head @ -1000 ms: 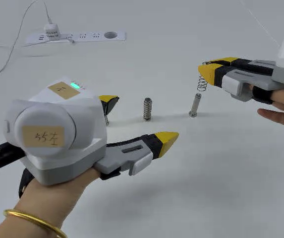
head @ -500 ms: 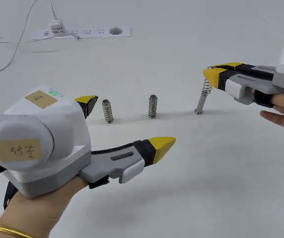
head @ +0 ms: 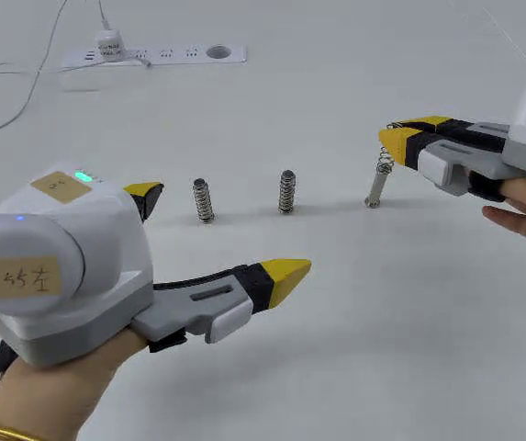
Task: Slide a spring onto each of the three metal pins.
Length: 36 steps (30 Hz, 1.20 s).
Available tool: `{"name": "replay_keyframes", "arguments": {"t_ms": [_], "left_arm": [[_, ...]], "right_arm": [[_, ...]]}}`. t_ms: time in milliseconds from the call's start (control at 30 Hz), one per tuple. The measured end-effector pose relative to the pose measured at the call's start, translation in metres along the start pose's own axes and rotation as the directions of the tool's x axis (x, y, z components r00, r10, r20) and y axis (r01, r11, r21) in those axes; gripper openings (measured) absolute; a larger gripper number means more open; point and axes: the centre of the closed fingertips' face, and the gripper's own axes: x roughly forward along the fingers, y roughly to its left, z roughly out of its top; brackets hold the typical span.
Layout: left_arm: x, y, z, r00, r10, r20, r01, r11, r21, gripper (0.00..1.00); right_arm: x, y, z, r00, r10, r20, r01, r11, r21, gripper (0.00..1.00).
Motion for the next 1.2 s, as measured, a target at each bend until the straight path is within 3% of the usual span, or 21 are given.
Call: {"name": "replay_keyframes", "arguments": {"t_ms": [333,1200], "left_arm": [[0.0,0.01,-0.01,0.9995,0.027,-0.014,-0.028,0.999,-0.019,1.0],[-0.002,0.014,-0.02,0.9988,0.034,-0.035,-0.035,0.999,-0.024,0.96]], "right_arm": [[0.002,0.0,-0.011,0.9998,-0.008,-0.018,0.008,1.0,-0.025,0.11],[0.013,0.002,-0.046,0.9933,-0.021,-0.114,0.016,0.999,-0.041,0.12]]}}
